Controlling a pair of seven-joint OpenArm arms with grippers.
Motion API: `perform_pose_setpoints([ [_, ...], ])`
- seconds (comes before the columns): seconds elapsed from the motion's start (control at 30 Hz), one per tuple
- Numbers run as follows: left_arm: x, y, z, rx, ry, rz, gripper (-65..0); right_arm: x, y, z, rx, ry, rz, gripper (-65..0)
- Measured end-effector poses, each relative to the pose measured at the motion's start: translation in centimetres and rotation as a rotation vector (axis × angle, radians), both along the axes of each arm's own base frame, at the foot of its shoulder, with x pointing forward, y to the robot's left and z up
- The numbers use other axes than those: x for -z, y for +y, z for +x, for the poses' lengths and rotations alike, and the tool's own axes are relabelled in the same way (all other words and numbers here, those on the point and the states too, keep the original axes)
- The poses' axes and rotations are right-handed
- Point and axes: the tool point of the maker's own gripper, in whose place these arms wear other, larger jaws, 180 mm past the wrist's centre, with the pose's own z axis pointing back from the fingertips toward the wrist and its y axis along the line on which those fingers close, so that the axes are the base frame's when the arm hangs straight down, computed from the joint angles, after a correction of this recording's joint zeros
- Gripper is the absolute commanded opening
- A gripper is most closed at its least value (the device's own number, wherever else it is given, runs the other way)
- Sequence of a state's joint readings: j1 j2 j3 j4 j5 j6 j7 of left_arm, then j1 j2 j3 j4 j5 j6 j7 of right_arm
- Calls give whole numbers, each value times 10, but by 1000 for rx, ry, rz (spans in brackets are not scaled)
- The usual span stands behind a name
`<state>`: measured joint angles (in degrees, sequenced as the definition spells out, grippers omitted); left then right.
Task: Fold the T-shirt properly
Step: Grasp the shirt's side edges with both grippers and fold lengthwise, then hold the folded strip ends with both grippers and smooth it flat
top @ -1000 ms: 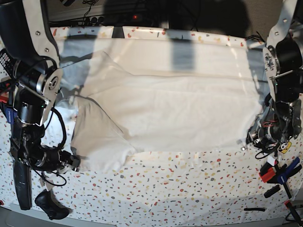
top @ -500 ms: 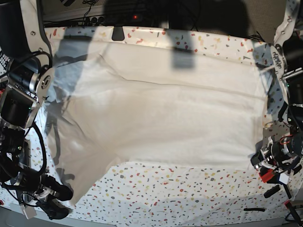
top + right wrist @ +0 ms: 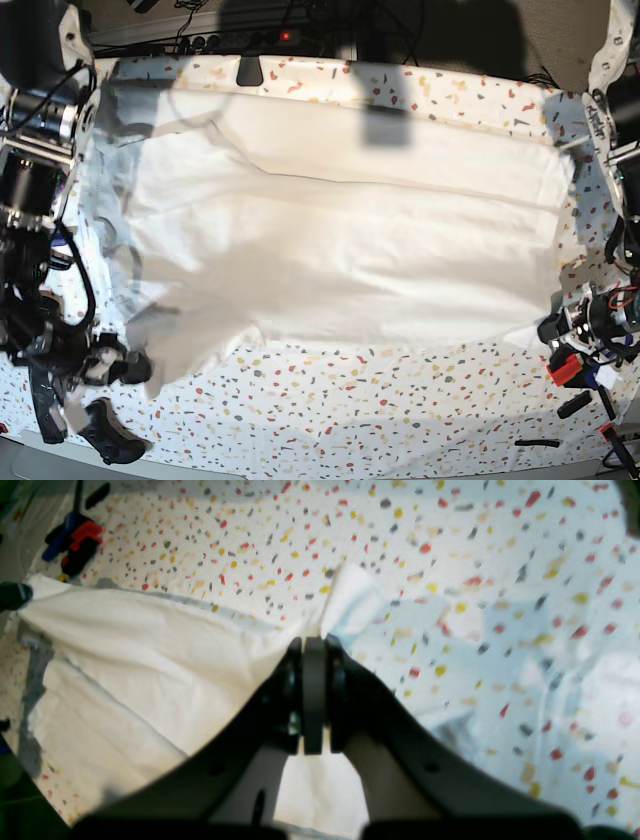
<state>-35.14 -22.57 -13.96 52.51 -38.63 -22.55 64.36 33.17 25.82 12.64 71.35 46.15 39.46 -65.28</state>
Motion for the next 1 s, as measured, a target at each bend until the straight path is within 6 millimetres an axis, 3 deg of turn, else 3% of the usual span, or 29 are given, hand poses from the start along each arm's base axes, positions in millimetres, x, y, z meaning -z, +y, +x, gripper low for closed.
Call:
perform_pose_setpoints([
  [0.13, 17, 12, -24, 3, 30, 53, -650, 35, 19, -32, -52, 74, 58, -650],
  [0.2, 20, 13, -37, 12, 30, 85, -650, 35, 23, -39, -66, 63, 51, -650],
  [0.3, 8, 18, -47, 9, -29, 139, -650, 19, 32, -45, -96, -2, 38, -650],
  [0.4, -2, 29, -59, -15, -84, 196, -650, 26, 35, -60, -107, 4, 18, -650],
  [0.57, 23, 36, -90, -25, -28, 225, -650, 46, 23, -89, -61, 44, 26, -650],
  [0.73, 19, 33, -92, -18, -43, 230, -650, 35, 1, -107, 23, -7, 79, -650],
  [0.9, 27, 33, -99, -13, -20, 231, -650, 63, -14, -144, 78, 80, 100, -650],
  [1.0, 37, 31, -110, -7, 13, 227, -650, 70, -25, -156, 113, 103, 100, -650],
])
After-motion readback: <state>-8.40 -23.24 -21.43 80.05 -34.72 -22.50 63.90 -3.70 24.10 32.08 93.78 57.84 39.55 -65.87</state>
